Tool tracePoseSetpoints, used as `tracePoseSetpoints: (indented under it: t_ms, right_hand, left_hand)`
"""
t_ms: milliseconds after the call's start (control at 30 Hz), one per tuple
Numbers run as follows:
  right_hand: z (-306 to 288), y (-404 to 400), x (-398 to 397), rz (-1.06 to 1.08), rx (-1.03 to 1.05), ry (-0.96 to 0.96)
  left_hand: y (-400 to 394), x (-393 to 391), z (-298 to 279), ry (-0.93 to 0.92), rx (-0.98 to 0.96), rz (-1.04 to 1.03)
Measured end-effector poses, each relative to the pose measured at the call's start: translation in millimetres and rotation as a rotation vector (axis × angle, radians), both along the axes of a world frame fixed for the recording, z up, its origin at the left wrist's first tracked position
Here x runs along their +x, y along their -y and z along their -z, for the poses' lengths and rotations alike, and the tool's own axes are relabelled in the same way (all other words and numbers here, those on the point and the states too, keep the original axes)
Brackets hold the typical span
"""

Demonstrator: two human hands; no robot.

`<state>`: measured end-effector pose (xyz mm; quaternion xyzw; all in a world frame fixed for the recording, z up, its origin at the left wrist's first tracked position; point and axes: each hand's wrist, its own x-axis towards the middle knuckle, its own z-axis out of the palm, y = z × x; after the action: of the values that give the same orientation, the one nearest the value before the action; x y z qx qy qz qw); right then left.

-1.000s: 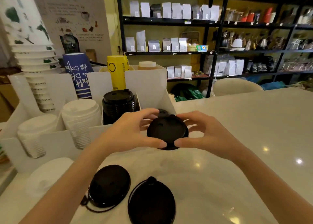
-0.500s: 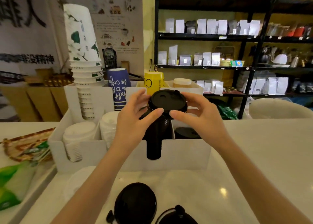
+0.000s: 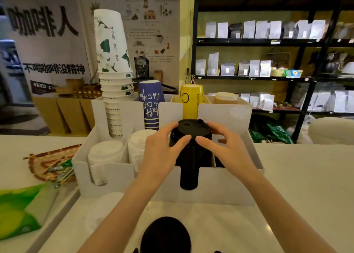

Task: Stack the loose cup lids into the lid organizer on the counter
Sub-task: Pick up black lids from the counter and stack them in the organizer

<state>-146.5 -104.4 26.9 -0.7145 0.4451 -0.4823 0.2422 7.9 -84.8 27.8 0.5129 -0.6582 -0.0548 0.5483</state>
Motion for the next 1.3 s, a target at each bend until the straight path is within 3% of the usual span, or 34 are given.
tracePoseSetpoints:
  t_ms: [267,500,1067,1300]
  right_hand:
    - [-2,-3,4,-0.035,0.012,-0.048]
    - [-4,-7,7,-0.002,-0.062,-0.139]
    - [-1,-10,5,0.039,-0.042,-0.227]
    - [-14,-44,2,0.063,-0.155,-0.158]
  left_hand:
    - [-2,0,-3,0.009,0.044,-0.029]
    - [-1,7,-7,-0.003,0.156,0.097]
    - [-1,6,-5,0.022,0.145,0.107]
    - [-27,7,-20,0.073,0.02,0.098]
